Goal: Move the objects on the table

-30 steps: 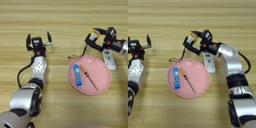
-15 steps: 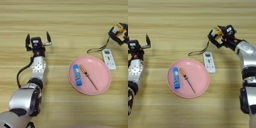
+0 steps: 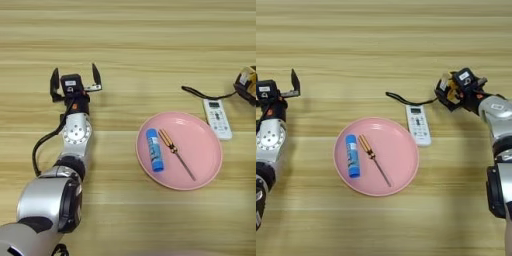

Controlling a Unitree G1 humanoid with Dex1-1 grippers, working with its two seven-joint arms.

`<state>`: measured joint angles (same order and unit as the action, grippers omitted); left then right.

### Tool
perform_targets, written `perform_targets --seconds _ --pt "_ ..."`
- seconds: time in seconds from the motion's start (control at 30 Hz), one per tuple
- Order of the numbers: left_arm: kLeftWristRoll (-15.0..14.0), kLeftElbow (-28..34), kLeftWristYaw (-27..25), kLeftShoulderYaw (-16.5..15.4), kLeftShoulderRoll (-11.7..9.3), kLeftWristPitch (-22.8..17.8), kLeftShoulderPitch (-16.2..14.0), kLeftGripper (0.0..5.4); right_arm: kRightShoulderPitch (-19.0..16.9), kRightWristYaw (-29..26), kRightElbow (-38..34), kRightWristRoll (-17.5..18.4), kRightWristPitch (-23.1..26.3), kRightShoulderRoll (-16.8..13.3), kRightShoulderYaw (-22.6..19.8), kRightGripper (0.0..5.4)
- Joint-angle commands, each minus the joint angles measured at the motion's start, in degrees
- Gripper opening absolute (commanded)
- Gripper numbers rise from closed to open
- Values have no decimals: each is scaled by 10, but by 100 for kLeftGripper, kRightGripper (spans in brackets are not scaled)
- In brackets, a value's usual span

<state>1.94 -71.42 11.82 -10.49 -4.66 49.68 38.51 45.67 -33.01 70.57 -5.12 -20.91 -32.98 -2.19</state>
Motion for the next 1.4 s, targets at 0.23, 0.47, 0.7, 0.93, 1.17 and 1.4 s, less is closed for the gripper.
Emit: perform_targets --seconds 0.23,0.47,0.7,0.93,1.17,1.4 --pt "-1 -4 -5 -2 -5 -9 5 540 -38 -52 -11 29 -34 11 -19 431" --pt "1 -1 -2 0 -4 -6 3 540 -84 -176 -66 47 -57 -74 -30 431" --pt "3 2 2 3 -1 -3 3 540 -119 -255 -139 53 -66 -134 -23 431" --pt "4 3 3 5 0 -1 4 540 -166 -289 -160 36 -83 -136 0 431" --pt "3 2 2 4 -1 -3 5 540 -191 -295 -151 2 -105 -155 34 431" --pt "2 -1 1 3 -1 -7 8 540 -185 -293 -139 -15 -107 -150 58 431"
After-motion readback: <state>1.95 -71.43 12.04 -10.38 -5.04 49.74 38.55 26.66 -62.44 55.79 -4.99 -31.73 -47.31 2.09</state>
